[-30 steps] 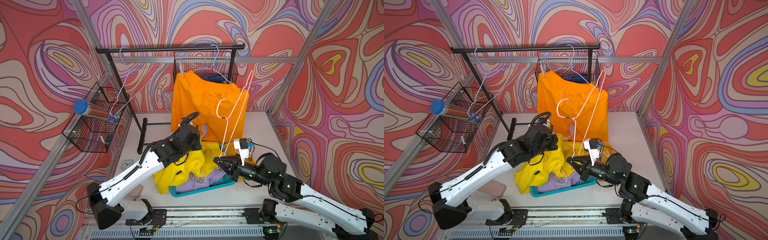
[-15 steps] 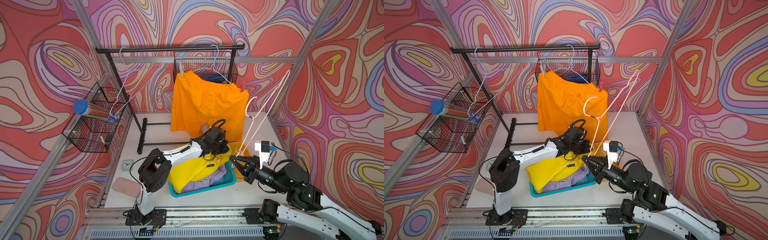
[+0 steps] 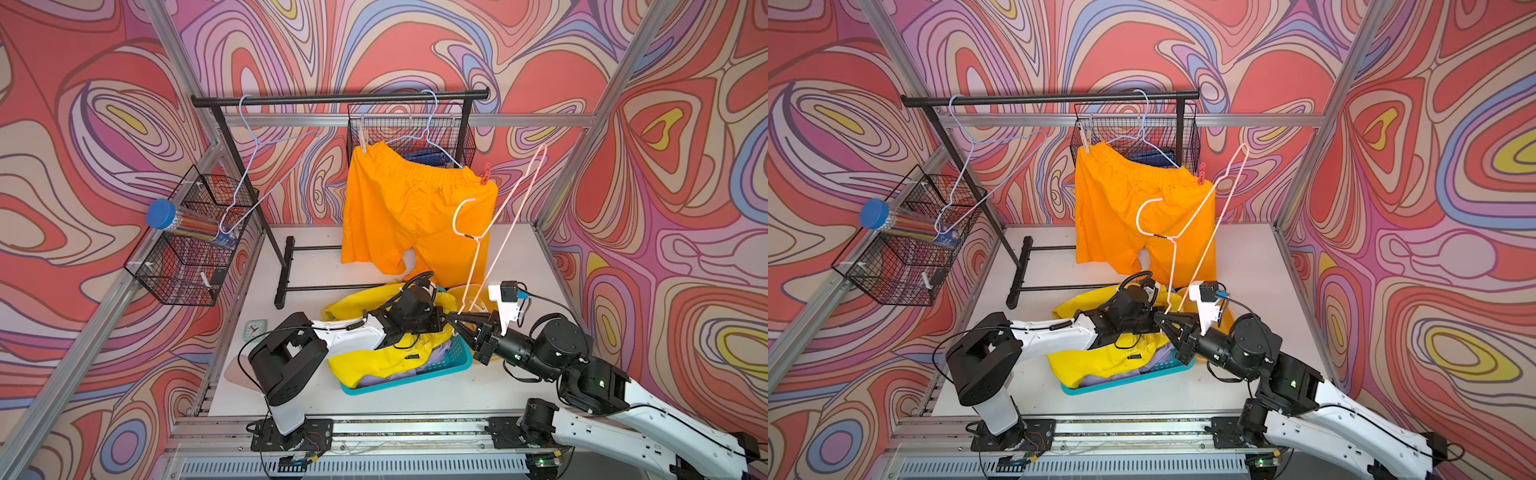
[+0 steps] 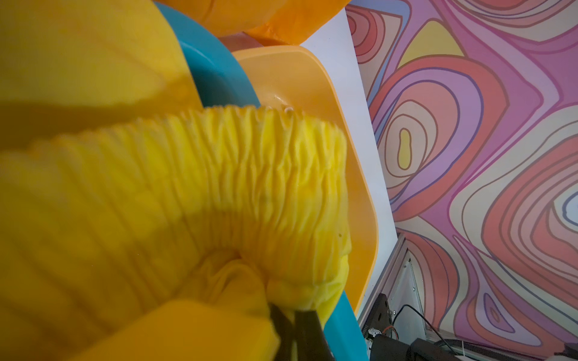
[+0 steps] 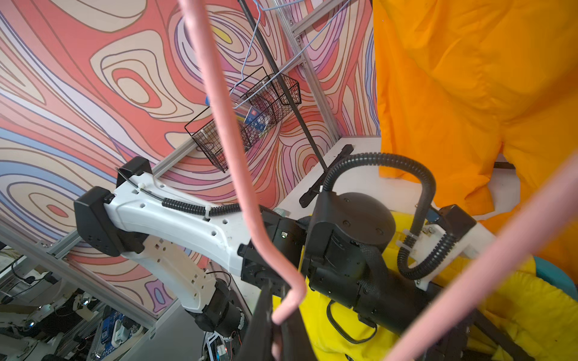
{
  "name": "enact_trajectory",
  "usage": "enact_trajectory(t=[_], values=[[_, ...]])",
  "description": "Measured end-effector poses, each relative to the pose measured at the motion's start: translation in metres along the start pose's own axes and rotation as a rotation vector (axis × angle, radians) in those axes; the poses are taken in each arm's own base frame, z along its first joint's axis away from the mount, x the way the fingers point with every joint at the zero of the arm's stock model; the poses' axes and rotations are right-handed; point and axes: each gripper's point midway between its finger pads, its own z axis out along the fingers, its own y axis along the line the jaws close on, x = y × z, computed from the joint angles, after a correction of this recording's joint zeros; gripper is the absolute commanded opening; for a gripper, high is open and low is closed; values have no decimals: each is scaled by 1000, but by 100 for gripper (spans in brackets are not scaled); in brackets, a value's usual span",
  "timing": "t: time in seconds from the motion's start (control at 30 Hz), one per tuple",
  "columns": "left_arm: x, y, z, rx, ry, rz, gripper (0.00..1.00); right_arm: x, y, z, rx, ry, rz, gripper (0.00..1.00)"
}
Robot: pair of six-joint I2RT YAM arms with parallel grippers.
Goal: Remove the clothespins securing shorts to the hanger
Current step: Adjust the shorts in the basket.
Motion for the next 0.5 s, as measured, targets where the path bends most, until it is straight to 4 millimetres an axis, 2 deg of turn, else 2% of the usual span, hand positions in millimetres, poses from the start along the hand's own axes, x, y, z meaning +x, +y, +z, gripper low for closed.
enact_trajectory(t=[0.1, 0.23, 0.3, 0.37, 0.4, 0.5], values=[[1, -6, -2, 16, 1, 26, 22, 2, 1, 3, -4, 7, 3, 0], [5, -20, -17, 17, 4, 90, 46, 4, 0, 8, -5, 18, 7, 0], [5, -30, -30, 16, 1, 128, 63, 6, 0, 11, -3, 26, 10, 0], [3, -41, -46, 16, -10, 161, 83, 6, 0, 13, -1, 31, 11, 0], [1, -45, -54, 17, -18, 174, 97, 5, 0, 13, 0, 32, 11, 0], [-7, -52, -77, 0, -50, 208, 100, 0, 3, 14, -3, 25, 11, 0]])
